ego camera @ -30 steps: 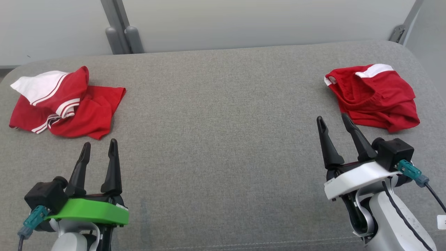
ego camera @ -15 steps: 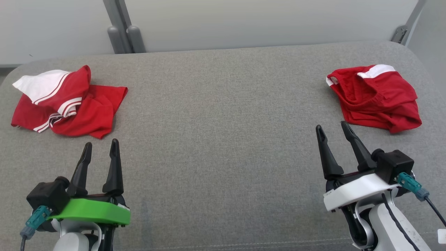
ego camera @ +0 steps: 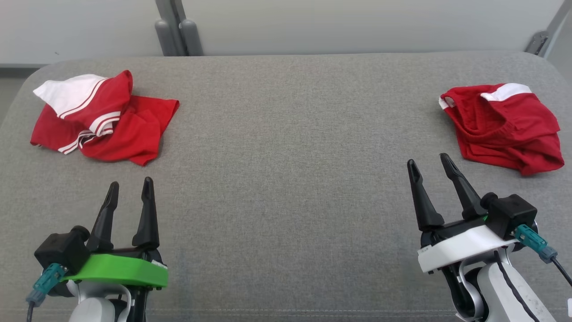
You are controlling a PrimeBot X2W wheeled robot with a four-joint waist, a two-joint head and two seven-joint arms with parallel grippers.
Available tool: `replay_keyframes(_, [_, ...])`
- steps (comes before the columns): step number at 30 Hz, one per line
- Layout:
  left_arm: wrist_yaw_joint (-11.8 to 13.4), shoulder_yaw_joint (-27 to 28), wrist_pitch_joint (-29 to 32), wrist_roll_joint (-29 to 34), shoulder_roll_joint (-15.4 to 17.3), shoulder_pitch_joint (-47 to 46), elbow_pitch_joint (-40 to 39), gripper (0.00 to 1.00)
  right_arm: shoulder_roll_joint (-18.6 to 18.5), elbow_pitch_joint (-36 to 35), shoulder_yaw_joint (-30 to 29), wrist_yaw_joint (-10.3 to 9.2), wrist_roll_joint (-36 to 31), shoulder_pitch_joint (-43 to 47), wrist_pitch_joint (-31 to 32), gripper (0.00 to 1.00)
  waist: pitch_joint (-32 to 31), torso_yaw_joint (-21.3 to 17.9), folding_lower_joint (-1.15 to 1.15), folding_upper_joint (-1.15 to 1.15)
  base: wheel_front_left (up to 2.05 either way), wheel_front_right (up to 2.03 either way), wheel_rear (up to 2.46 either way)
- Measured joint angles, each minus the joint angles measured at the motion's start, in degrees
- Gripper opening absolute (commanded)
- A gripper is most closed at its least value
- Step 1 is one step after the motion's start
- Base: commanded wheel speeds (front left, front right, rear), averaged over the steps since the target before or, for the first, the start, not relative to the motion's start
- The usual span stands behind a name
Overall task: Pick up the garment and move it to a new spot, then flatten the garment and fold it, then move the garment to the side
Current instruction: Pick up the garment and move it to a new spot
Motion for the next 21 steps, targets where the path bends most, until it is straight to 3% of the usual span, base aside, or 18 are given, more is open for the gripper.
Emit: replay_keyframes(21, [0.0, 2.1, 0.0, 0.2, -0.1, -3.3, -0.7, 1.0, 0.0, -1.3, 0.9, 1.98, -2.6, -4.1, 0.0, 1.0, 4.8, 7.7, 0.0, 0.0, 0.0, 0.0, 0.0])
